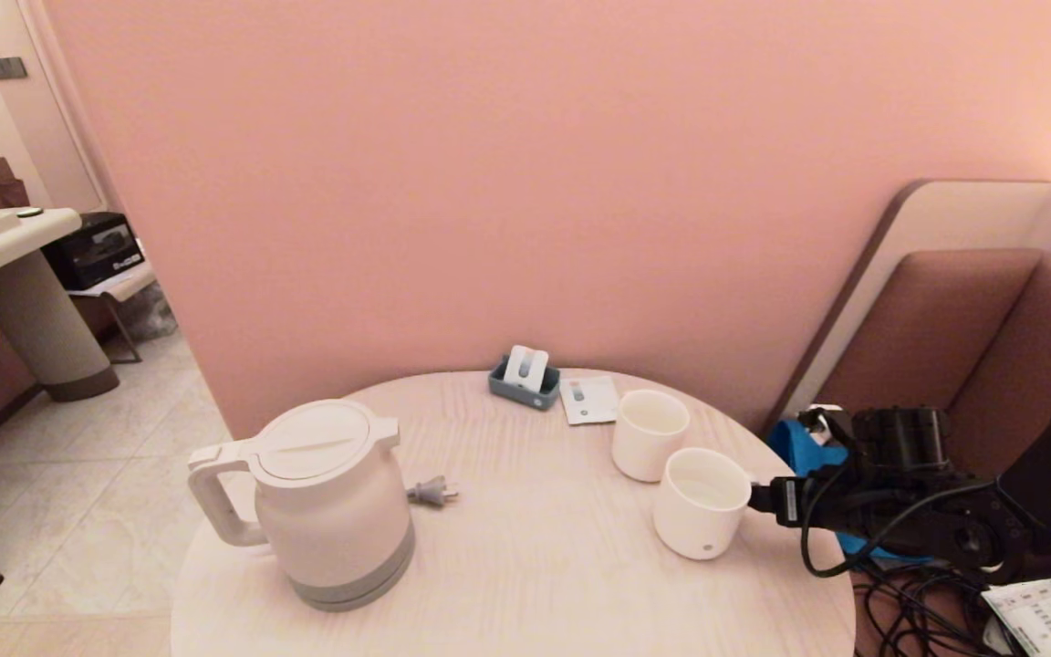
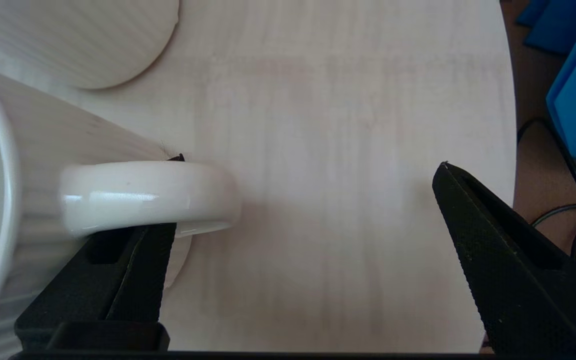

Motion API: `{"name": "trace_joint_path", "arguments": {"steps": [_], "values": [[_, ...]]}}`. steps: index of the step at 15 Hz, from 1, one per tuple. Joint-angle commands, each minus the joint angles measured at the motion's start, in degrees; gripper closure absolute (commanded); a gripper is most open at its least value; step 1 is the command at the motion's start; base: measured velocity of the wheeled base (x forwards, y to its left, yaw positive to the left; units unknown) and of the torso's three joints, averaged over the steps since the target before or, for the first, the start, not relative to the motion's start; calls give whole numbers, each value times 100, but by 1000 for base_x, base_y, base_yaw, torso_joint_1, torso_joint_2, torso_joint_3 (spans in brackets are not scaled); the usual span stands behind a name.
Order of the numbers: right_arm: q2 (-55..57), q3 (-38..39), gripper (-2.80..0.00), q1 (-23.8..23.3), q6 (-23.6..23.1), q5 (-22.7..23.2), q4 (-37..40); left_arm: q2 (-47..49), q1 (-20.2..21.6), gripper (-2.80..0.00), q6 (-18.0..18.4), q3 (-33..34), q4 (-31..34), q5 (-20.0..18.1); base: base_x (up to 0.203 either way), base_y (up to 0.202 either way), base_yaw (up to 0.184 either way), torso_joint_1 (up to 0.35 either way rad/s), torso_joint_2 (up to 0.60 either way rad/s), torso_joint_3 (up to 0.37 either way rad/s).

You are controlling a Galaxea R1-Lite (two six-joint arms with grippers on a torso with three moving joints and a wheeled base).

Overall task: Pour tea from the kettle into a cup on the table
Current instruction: Pick up the cup

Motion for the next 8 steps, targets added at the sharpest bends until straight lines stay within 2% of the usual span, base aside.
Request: {"name": "trace_joint_path", "arguments": {"steps": [1,5,8], "values": [[30,-82,-280,22,1,6,-25,-2,2,0,2,0,0,-2,0,0,0,0,0,0],[40,-95,-280,22,11,-27,-125,-2,2,0,2,0,0,-2,0,0,0,0,0,0],[290,187,-280,26,1,-75,-877,-2,2,0,2,0,0,-2,0,0,0,0,0,0]]}}
